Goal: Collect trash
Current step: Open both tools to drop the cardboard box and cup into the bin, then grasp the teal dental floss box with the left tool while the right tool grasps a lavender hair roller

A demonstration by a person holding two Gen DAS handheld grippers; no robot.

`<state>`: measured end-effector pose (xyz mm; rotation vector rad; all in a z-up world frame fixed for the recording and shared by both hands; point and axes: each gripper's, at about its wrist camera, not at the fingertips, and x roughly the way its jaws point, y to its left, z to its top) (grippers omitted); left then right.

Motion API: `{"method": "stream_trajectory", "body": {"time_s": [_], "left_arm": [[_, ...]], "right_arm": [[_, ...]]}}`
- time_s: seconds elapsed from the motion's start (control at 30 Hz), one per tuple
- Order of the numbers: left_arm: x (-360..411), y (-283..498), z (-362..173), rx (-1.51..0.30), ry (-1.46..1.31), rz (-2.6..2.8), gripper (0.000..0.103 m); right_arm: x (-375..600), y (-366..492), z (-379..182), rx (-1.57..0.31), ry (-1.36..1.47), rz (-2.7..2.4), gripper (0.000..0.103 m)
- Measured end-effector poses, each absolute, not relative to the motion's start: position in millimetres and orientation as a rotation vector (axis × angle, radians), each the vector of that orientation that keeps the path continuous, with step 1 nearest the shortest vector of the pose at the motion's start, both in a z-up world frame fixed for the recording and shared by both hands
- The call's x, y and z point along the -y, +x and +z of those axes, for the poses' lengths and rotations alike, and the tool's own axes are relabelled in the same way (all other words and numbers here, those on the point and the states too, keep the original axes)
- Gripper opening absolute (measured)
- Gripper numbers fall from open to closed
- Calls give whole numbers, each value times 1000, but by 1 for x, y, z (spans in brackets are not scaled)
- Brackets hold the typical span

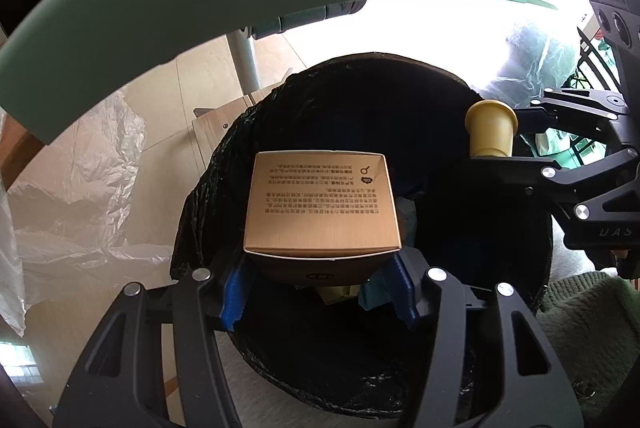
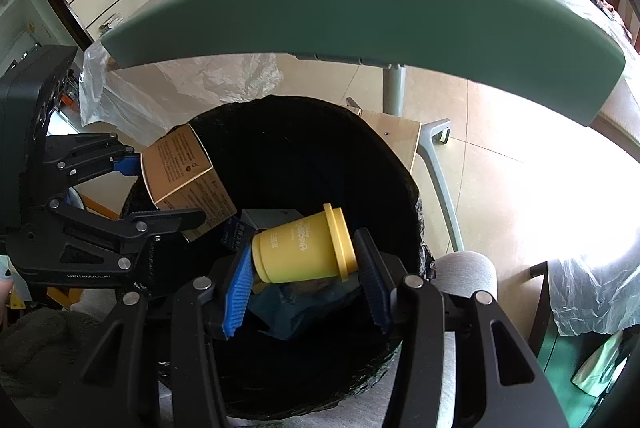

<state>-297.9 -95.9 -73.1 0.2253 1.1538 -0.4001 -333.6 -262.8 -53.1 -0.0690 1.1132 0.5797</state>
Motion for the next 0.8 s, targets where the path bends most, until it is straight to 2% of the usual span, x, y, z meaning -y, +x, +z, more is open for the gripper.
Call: {"method": "stream_trajectory", "body": {"time_s": [0.5, 0.53, 0.57, 0.6, 0.63, 0.8], "left_arm": [[95, -295, -86, -1149, 228, -414, 59], [93, -295, -86, -1144, 218, -424, 63], [92, -295, -86, -1142, 214, -426, 74], [92, -294, -85, -1139, 215, -421, 79], [92, -295, -85, -1135, 219, -416, 81], [92, -295, -87, -1148, 233, -415, 81]], "right_arm": [[261, -337, -62, -1133, -78, 566, 49], [260, -338, -61, -1129, -79, 561, 49], [261, -338, -60, -1123, -78, 551, 55], [261, -338, -59, -1119, -74, 548, 63], [262, -339, -57, -1114, -67, 548, 64], [267, -339, -56, -1107, -56, 539, 70]]}}
